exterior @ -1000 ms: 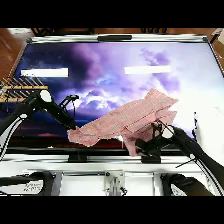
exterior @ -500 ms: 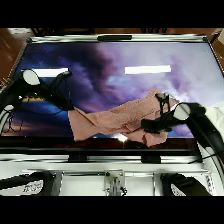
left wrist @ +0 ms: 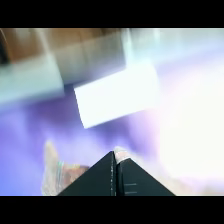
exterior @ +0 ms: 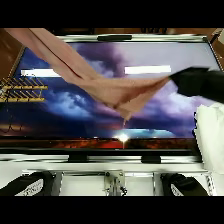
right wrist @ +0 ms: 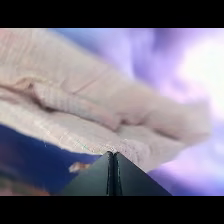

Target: Fold the shirts.

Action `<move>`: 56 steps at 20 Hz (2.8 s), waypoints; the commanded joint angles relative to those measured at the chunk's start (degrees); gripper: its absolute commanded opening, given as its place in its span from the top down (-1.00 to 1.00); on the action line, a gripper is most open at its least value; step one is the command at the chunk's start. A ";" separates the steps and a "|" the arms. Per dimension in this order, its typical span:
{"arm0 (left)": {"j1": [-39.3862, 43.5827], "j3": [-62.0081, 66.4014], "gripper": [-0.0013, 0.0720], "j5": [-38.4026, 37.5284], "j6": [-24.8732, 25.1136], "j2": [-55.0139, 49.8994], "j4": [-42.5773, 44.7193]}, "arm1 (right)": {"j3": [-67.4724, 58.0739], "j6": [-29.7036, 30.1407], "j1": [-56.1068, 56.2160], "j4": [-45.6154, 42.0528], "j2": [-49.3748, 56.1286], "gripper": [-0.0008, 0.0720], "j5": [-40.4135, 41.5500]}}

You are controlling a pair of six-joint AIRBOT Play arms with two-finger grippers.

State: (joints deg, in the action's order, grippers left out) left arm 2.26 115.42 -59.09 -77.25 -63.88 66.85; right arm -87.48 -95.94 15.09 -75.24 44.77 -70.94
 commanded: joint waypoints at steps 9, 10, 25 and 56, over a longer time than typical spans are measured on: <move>-5.55 3.26 0.89 16.15 -6.62 14.19 8.39 | -15.30 -0.59 0.02 -5.99 -1.95 0.84 8.07; -5.55 1.86 0.89 14.95 -6.60 13.90 9.03 | -15.30 -0.87 0.02 -6.86 -1.16 0.84 6.91; -4.46 -16.59 0.89 9.70 -7.04 -17.40 1.88 | -15.26 -15.37 0.02 -24.04 43.17 0.84 13.86; -14.05 -71.58 -0.45 -14.56 19.74 -10.27 -5.44 | -15.23 4.57 -19.87 -13.57 34.88 -0.43 -31.47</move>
State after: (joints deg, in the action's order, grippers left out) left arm -11.75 46.57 -78.43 -64.12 -74.70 62.67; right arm -102.74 -91.66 -5.19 -89.69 79.83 -101.56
